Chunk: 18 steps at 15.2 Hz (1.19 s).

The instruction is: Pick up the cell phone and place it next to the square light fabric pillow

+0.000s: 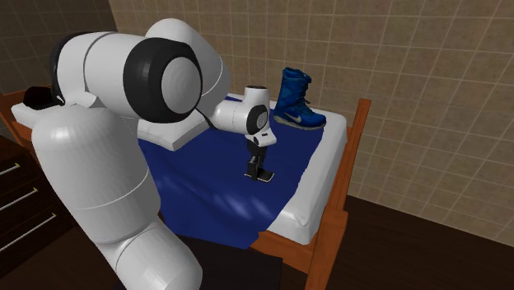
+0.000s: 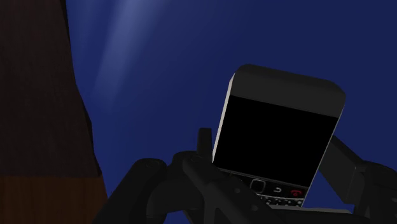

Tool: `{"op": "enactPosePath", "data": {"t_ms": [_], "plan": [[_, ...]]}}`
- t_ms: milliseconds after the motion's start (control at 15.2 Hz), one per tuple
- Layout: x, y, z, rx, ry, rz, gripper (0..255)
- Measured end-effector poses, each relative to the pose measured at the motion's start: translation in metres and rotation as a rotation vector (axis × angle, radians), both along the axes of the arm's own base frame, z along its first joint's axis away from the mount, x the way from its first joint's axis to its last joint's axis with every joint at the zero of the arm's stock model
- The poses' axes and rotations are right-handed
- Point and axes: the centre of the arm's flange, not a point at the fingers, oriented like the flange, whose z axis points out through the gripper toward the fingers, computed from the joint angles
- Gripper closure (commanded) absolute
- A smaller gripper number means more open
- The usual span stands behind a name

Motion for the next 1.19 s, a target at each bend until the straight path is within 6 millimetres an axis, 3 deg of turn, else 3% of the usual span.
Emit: {"op": "enactPosePath", "data": {"t_ms": [1188], "plan": [[-0.001,0.000,0.089,0.000,0.001,0.000,255]]}}
